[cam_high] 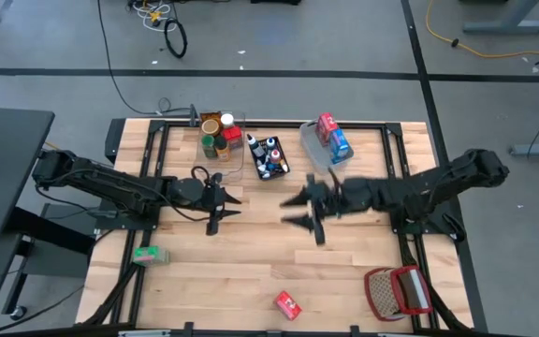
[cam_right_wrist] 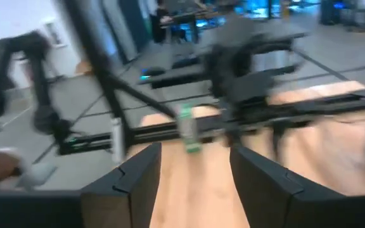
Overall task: Pick & Place Kitchen Items
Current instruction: Put the red cereal box into the gray bin
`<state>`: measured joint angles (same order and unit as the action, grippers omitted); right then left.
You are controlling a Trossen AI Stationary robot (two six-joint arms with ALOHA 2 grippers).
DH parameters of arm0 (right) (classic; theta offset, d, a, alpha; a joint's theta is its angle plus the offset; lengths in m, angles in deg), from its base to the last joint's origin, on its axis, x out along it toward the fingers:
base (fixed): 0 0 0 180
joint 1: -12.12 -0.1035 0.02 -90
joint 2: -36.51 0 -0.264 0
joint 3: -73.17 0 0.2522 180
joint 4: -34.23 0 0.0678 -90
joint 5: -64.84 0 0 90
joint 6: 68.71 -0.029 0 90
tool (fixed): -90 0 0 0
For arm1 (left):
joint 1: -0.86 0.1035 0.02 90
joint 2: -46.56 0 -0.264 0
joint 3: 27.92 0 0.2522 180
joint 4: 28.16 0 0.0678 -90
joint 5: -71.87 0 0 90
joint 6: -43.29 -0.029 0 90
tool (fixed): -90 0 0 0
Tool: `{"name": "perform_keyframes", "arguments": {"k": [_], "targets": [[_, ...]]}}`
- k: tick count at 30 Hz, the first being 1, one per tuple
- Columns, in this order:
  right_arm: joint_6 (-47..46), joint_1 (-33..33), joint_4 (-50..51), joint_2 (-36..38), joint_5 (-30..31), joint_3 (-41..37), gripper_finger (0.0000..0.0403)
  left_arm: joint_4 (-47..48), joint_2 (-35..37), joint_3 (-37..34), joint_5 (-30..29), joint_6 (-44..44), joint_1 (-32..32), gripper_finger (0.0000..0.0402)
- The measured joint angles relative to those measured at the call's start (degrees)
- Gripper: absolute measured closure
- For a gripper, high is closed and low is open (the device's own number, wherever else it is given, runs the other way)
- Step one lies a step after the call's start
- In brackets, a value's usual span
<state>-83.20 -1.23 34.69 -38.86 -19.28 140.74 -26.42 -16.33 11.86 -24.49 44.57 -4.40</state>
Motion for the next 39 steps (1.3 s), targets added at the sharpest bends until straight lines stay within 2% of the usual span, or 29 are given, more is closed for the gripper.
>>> {"name": "perform_keyframes", "arguments": {"k": [5,8,14,17,20,23,25,28,32,36,39], "targets": [[0.42,-7.13,-0.14,-4.32,4.06,3.72,0.0207,-3.75,0.00,-0.02,-0.02,0.01,-0.01,0.0260],[0.97,-9.36,5.65,-9.58,5.00,10.73,0.0207,-6.48,0.02,0.00,-0.03,0.02,0.00,0.0260],[1.91,-13.13,24.07,-19.20,0.81,24.29,0.0207,-6.84,0.02,0.02,-0.04,0.03,0.00,0.0260],[0.12,-15.00,25.85,-22.27,0.53,25.28,0.0207,-5.96,0.02,-0.01,-0.03,0.46,-0.02,0.0260],[0.76,-16.33,23.56,-23.98,0.69,25.20,0.0207,-5.16,0.02,0.00,-0.05,-0.25,-0.02,0.0260],[6.62,-16.51,21.30,-24.90,1.88,25.14,0.0207,-5.15,0.02,0.00,-0.03,-0.66,-0.02,0.0260],[7.30,-15.96,20.16,-24.90,4.10,25.14,0.0207,-5.09,0.02,0.02,-0.03,-0.67,0.00,0.0260],[0.72,-15.31,19.82,-24.80,5.08,25.24,0.0207,-4.77,0.02,0.01,0.04,-0.59,0.00,0.0260],[-2.74,-15.98,19.18,-24.72,3.07,25.73,0.0198,-4.06,0.02,0.02,0.08,-0.41,0.00,0.0260],[-9.90,-17.25,23.52,-24.75,1.53,25.71,0.0182,-3.82,0.02,0.02,0.02,-1.76,-0.01,0.0260],[-18.91,-18.27,28.10,-24.73,0.35,25.73,0.0177,-3.72,0.02,0.02,0.01,-1.79,0.00,0.0260]]}}
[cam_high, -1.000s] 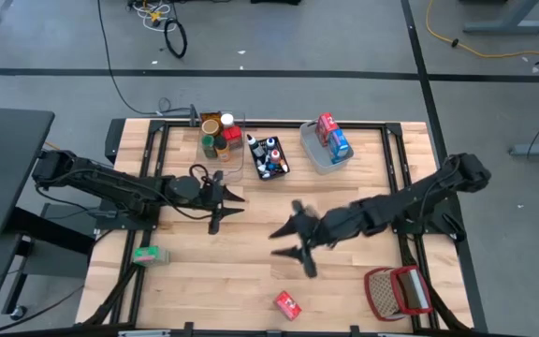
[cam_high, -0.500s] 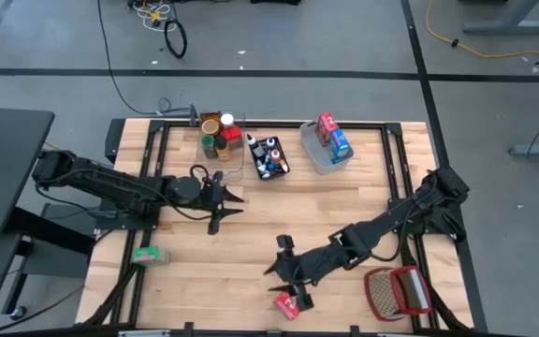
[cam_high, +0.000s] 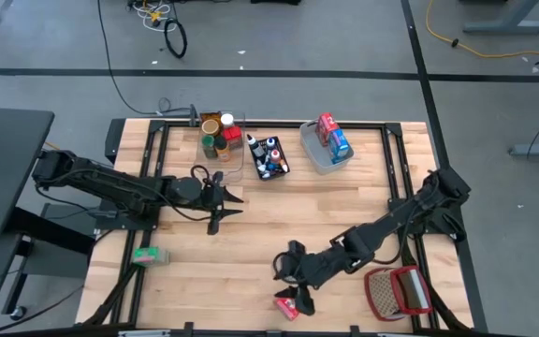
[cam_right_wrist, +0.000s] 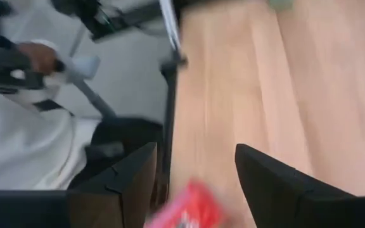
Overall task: Pick & Place Kitchen Items
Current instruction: Put the red cereal box into the gray bin
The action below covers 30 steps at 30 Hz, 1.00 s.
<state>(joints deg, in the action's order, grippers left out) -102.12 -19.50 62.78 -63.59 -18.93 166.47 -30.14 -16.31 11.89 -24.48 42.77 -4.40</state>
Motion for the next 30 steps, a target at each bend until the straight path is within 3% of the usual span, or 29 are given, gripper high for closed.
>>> {"name": "perform_keyframes", "arguments": {"k": [4,9,14,26,30], "targets": [[-11.01,-1.37,9.59,-0.01,-0.73,-0.02,0.0178,-0.18,0.00,-0.01,0.00,0.10,-0.01,0.0260],[-15.71,-2.24,12.96,-0.02,0.76,-0.04,0.0179,-0.10,0.00,0.00,-0.02,-0.59,0.00,0.0260],[-14.97,-2.79,9.57,-0.02,2.62,-0.07,0.0179,-0.16,0.00,-0.01,-0.04,-0.35,0.00,0.0260],[-11.60,-3.42,2.91,-7.74,-0.68,0.11,0.0179,-0.01,0.00,0.00,-0.09,0.94,0.00,0.0260],[-9.54,-3.38,2.86,-8.08,2.36,0.11,0.0179,-0.02,0.00,-0.01,-0.09,0.95,0.00,0.0260]]}}
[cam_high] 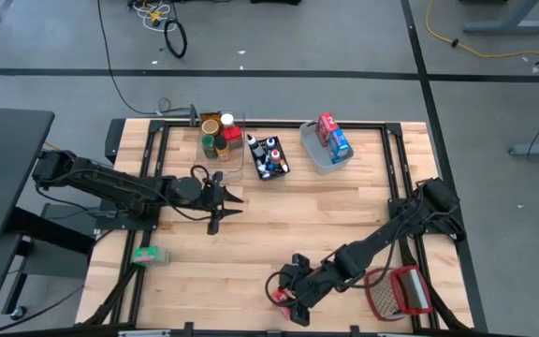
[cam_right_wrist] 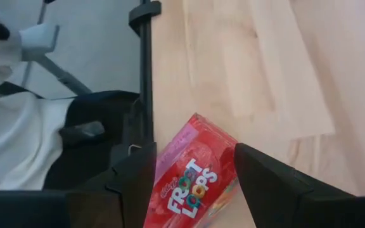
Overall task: Pick & Place Kitchen Items
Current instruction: Put the red cereal box into the gray bin
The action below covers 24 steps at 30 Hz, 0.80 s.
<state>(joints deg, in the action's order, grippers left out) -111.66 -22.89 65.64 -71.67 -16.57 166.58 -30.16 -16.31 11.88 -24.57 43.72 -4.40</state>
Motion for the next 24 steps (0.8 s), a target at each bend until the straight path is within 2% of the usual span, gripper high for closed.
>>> {"name": "perform_keyframes", "arguments": {"k": [5,15,19,24], "targets": [[1.84,-0.04,-1.07,0.88,0.96,-0.22,0.0179,-0.01,0.00,0.01,0.00,-0.68,-0.01,0.0260],[-2.52,-0.04,0.81,3.93,-0.27,-0.22,0.0179,-0.14,0.00,0.01,0.00,-0.82,-0.01,0.0260],[-7.51,-0.04,4.26,3.10,-3.56,-0.22,0.0179,-0.17,0.00,0.01,0.00,-0.82,-0.01,0.0260],[-7.56,-0.14,4.16,1.63,-4.52,-0.22,0.0179,-0.16,0.00,0.01,-0.13,-0.75,0.00,0.0260]]}}
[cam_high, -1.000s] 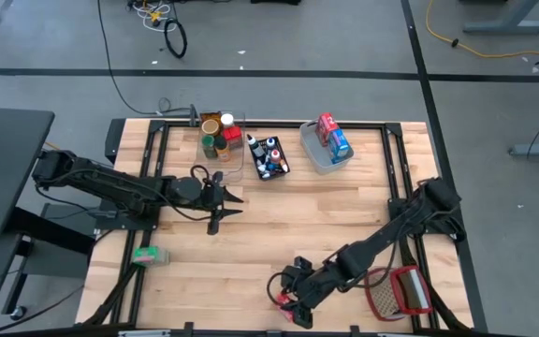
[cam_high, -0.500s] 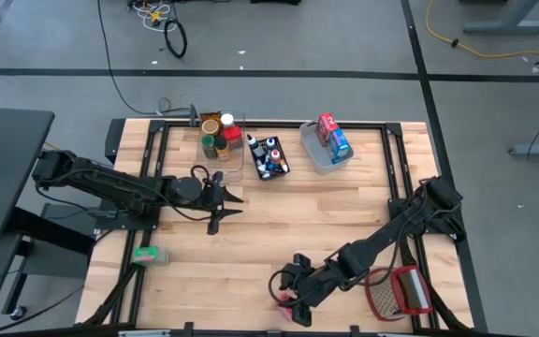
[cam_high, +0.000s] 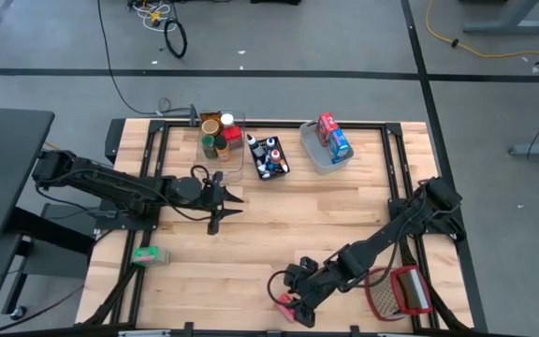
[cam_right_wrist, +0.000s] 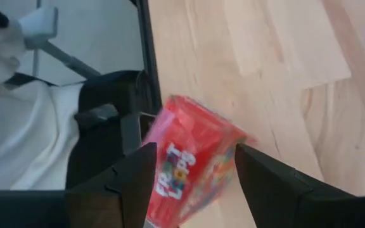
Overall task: Pick & Place Kitchen Items
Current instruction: Put the red cereal box into the gray bin
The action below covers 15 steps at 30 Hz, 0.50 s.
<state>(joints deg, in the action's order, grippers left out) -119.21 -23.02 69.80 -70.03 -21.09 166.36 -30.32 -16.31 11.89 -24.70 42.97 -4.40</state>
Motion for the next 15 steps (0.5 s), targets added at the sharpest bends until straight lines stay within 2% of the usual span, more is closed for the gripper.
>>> {"name": "perform_keyframes", "arguments": {"k": [10,15], "targets": [[0.40,0.31,1.36,-0.22,1.29,0.04,0.0180,0.00,0.00,0.00,-0.02,0.09,0.00,0.0260],[1.53,0.31,0.23,-0.88,0.25,-0.01,0.0213,0.09,-0.01,0.00,-0.04,0.09,0.00,0.0260]]}}
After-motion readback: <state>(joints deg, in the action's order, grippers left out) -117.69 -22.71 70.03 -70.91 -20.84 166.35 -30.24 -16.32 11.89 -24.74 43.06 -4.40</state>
